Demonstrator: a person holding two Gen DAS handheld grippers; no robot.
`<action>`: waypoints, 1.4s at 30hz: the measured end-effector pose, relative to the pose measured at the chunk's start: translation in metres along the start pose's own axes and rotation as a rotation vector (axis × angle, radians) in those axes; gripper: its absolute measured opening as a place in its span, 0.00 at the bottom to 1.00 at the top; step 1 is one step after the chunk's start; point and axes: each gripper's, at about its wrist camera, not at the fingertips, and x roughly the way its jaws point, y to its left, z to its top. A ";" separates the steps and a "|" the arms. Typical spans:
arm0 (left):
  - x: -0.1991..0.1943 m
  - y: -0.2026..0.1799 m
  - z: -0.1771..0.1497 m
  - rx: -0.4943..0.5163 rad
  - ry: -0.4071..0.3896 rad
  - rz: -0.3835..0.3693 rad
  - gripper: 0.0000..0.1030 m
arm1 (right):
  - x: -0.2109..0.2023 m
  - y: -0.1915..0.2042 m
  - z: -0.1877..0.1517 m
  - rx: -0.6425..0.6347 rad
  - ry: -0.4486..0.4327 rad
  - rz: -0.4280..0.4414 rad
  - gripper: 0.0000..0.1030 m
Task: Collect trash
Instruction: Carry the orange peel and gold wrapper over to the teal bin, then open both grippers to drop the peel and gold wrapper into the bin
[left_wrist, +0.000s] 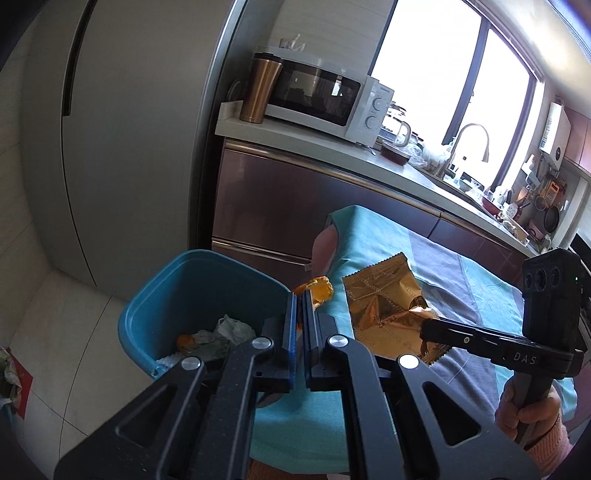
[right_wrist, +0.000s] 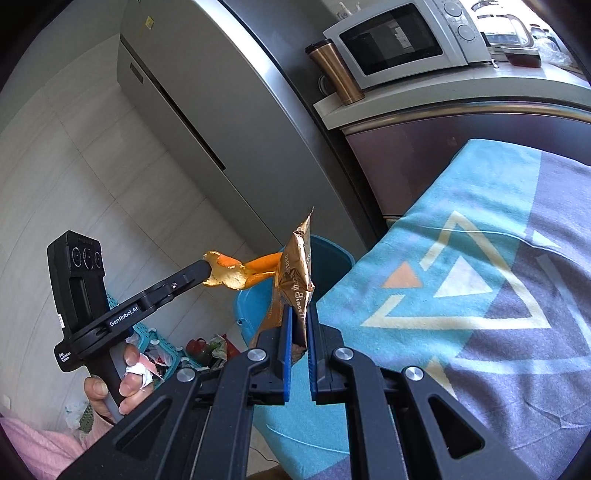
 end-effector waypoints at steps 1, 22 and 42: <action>0.001 0.004 0.000 -0.008 0.000 0.010 0.03 | 0.004 0.002 0.001 -0.003 0.008 0.004 0.06; 0.048 0.077 -0.008 -0.127 0.087 0.157 0.03 | 0.092 0.028 0.015 -0.042 0.161 -0.046 0.06; 0.133 0.094 -0.020 -0.122 0.189 0.201 0.11 | 0.147 0.036 0.026 -0.056 0.251 -0.126 0.09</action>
